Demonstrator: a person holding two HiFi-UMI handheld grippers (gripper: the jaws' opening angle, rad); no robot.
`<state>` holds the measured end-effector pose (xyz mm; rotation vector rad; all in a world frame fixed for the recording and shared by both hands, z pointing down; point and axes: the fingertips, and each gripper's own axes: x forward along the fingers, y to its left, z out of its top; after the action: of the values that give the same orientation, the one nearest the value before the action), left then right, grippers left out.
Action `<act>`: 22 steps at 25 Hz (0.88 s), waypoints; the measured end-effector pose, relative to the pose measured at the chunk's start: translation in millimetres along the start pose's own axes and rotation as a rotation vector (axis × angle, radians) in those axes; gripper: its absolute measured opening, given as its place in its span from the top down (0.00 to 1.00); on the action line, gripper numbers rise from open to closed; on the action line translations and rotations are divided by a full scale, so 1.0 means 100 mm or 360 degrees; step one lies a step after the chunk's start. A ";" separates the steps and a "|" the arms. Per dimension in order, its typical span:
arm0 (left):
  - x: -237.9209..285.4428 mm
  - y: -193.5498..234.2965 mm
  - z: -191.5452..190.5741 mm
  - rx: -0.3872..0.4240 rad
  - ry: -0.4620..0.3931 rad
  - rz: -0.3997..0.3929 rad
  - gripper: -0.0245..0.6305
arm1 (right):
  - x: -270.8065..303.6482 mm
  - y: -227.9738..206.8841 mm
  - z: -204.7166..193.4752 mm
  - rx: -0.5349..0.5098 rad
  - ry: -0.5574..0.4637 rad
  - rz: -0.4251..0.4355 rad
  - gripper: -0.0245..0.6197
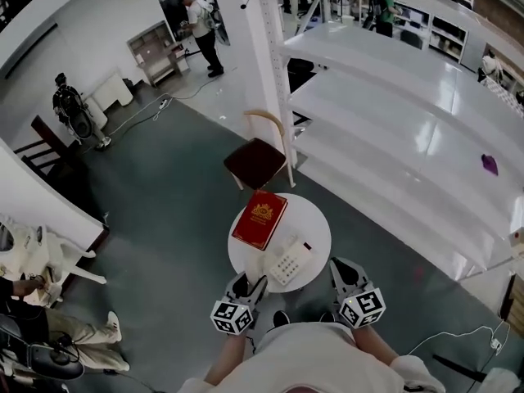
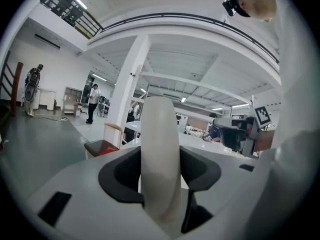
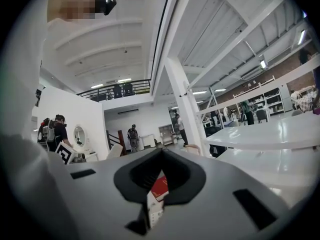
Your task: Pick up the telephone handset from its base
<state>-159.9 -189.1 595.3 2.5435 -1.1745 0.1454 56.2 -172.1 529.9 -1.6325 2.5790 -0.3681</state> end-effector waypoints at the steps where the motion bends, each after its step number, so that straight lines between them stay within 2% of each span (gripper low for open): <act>1: -0.02 -0.01 0.08 0.0001 -0.0031 0.0000 0.63 | 0.01 0.01 0.01 -0.0004 -0.0004 0.0006 0.95; 10: -0.10 -0.10 0.64 -0.0021 -0.0274 -0.0071 0.62 | 0.04 0.04 0.20 0.0000 -0.0055 0.0048 0.95; 22: -0.13 -0.18 0.85 -0.0026 -0.0387 -0.0122 0.62 | 0.01 0.05 0.26 -0.0046 -0.0062 0.0040 0.95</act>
<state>-158.3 -197.9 508.3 2.6432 -1.1540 -0.1961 55.8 -175.1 503.5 -1.5980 2.5855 -0.2960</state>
